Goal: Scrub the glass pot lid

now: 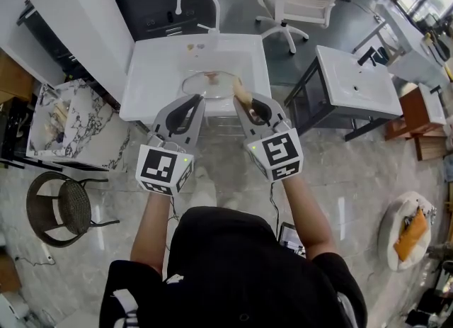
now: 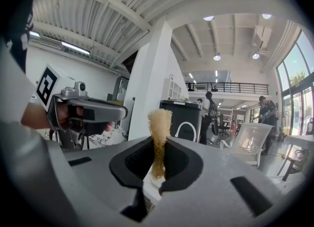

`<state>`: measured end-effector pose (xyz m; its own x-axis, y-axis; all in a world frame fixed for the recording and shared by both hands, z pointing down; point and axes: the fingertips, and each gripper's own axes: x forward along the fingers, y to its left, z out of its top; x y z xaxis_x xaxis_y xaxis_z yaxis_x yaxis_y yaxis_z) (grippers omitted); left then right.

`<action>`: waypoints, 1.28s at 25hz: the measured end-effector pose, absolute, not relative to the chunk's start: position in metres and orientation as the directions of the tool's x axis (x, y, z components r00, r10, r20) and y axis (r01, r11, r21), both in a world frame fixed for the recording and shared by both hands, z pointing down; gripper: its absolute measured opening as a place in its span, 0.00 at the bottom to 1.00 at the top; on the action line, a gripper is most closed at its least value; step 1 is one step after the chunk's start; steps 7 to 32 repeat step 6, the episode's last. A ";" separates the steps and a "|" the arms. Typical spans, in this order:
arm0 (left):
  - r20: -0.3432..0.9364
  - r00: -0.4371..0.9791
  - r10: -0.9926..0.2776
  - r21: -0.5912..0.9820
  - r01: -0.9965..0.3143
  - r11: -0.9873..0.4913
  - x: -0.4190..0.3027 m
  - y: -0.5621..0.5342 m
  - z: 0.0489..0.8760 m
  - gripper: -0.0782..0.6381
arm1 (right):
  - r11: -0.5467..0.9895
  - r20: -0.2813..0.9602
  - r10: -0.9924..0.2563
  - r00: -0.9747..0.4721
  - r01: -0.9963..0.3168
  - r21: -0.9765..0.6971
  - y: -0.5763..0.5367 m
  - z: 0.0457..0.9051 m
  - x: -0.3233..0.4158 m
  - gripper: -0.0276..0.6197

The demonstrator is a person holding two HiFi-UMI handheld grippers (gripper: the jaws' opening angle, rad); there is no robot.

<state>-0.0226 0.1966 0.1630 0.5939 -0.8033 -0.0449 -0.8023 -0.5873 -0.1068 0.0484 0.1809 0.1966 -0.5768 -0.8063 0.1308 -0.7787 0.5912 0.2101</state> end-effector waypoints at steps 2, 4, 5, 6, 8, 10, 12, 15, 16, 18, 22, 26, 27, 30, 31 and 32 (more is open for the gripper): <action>-0.050 0.587 -0.808 -0.118 -0.807 -0.579 -0.021 0.196 0.161 0.13 | 0.594 0.131 -0.804 -0.580 -0.777 0.209 0.180 0.197 0.050 0.07; -0.049 0.587 -0.808 -0.128 -0.806 -0.578 -0.019 0.194 0.162 0.13 | 0.596 0.132 -0.803 -0.581 -0.777 0.205 0.179 0.197 0.051 0.07; -0.049 0.588 -0.807 -0.128 -0.805 -0.579 -0.018 0.194 0.162 0.13 | 0.597 0.133 -0.802 -0.582 -0.776 0.202 0.178 0.197 0.051 0.07; -0.049 0.590 -0.806 -0.127 -0.804 -0.581 -0.017 0.193 0.162 0.13 | 0.598 0.135 -0.801 -0.583 -0.776 0.199 0.177 0.198 0.051 0.07; -0.049 0.590 -0.806 -0.127 -0.804 -0.581 -0.017 0.193 0.162 0.13 | 0.598 0.135 -0.801 -0.583 -0.776 0.199 0.177 0.198 0.051 0.07; -0.049 0.590 -0.806 -0.127 -0.804 -0.581 -0.017 0.193 0.162 0.13 | 0.598 0.135 -0.801 -0.583 -0.776 0.199 0.177 0.198 0.051 0.07; -0.049 0.590 -0.806 -0.127 -0.804 -0.581 -0.017 0.193 0.162 0.13 | 0.598 0.135 -0.801 -0.583 -0.776 0.199 0.177 0.198 0.051 0.07; -0.049 0.590 -0.806 -0.127 -0.804 -0.581 -0.017 0.193 0.162 0.13 | 0.598 0.135 -0.801 -0.583 -0.776 0.199 0.177 0.198 0.051 0.07; -0.049 0.590 -0.806 -0.127 -0.804 -0.581 -0.017 0.193 0.162 0.13 | 0.598 0.135 -0.801 -0.583 -0.776 0.199 0.177 0.198 0.051 0.07; -0.049 0.590 -0.806 -0.127 -0.804 -0.581 -0.017 0.193 0.162 0.13 | 0.598 0.135 -0.801 -0.583 -0.776 0.199 0.177 0.198 0.051 0.07; -0.049 0.590 -0.806 -0.127 -0.804 -0.581 -0.017 0.193 0.162 0.13 | 0.598 0.135 -0.801 -0.583 -0.776 0.199 0.177 0.198 0.051 0.07; -0.049 0.590 -0.806 -0.127 -0.804 -0.581 -0.017 0.193 0.162 0.13 | 0.598 0.135 -0.801 -0.583 -0.776 0.199 0.177 0.198 0.051 0.07; -0.049 0.590 -0.806 -0.127 -0.804 -0.581 -0.017 0.193 0.162 0.13 | 0.598 0.135 -0.801 -0.583 -0.776 0.199 0.177 0.198 0.051 0.07; -0.049 0.590 -0.806 -0.127 -0.804 -0.581 -0.017 0.193 0.162 0.13 | 0.598 0.135 -0.801 -0.583 -0.776 0.199 0.177 0.198 0.051 0.07; -0.049 0.590 -0.806 -0.127 -0.804 -0.581 -0.017 0.193 0.162 0.13 | 0.598 0.135 -0.801 -0.583 -0.776 0.199 0.177 0.198 0.051 0.07; -0.049 0.590 -0.806 -0.127 -0.804 -0.581 -0.017 0.193 0.162 0.13 | 0.598 0.135 -0.801 -0.583 -0.776 0.199 0.177 0.198 0.051 0.07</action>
